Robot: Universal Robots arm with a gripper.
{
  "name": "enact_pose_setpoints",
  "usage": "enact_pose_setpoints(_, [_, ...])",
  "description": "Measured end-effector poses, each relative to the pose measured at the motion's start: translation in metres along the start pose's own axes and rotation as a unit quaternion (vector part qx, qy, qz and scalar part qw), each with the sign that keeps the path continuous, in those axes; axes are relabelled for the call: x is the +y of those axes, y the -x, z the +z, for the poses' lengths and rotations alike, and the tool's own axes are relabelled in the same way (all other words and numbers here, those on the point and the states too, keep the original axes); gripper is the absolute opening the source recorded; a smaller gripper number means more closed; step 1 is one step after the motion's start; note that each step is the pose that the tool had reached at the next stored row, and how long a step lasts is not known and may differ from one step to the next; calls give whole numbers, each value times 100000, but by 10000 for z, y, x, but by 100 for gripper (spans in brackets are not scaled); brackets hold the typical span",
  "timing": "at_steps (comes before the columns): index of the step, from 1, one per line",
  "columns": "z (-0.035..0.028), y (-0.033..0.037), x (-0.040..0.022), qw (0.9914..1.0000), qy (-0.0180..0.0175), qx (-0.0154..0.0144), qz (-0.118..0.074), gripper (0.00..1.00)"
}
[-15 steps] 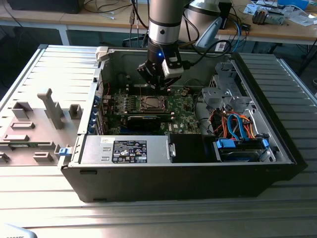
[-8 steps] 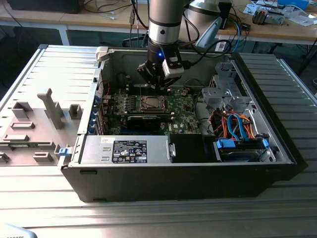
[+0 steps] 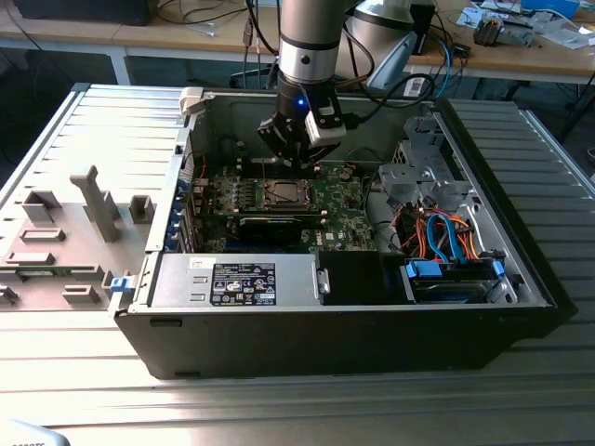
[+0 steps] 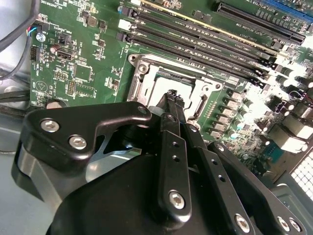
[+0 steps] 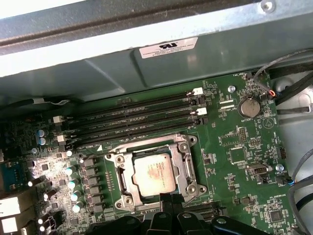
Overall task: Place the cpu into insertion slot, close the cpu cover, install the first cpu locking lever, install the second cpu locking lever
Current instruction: 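Install the first cpu locking lever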
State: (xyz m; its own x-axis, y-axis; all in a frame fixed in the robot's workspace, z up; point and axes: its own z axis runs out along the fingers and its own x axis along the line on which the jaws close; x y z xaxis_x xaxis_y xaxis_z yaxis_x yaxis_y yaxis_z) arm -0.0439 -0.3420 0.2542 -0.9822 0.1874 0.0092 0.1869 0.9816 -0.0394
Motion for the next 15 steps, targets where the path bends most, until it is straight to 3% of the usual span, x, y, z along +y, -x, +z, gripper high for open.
enact_pose_setpoints(15, [0, 0, 0, 99993, -12, -45, -1150, 11])
